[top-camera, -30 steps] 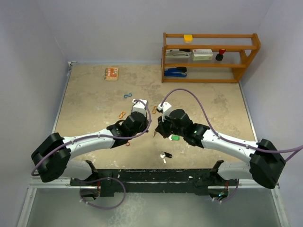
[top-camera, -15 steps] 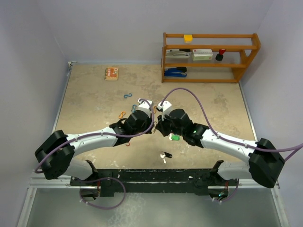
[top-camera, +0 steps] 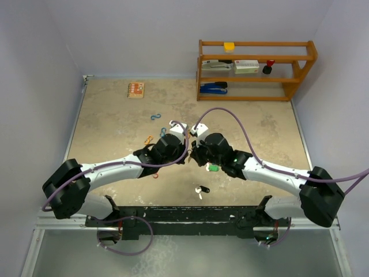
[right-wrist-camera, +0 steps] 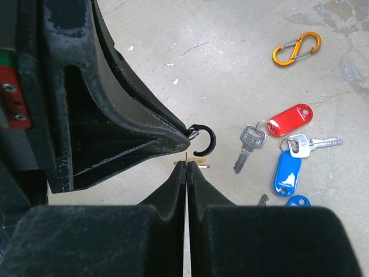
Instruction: Put the keys on the keyring
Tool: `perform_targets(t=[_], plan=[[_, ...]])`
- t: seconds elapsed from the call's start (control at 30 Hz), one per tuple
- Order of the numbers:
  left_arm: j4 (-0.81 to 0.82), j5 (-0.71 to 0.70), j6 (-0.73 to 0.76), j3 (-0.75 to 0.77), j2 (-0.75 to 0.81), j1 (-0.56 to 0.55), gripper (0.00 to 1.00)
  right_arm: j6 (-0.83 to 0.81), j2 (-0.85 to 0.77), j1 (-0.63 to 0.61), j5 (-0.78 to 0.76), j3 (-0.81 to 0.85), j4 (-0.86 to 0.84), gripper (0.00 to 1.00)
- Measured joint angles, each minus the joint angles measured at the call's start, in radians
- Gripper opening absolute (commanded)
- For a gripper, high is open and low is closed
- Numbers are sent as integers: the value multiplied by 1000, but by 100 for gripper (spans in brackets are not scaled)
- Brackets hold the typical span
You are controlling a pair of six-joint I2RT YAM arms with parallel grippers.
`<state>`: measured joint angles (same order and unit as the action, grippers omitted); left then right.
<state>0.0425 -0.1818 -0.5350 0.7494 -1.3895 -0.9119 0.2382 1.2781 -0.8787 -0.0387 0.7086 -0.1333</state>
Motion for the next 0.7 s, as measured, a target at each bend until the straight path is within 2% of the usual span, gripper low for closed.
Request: perform_targets(t=[0.7], plan=[[-24,49,6,2,0,1,0,-4,26,0,-32,0,-3,0]])
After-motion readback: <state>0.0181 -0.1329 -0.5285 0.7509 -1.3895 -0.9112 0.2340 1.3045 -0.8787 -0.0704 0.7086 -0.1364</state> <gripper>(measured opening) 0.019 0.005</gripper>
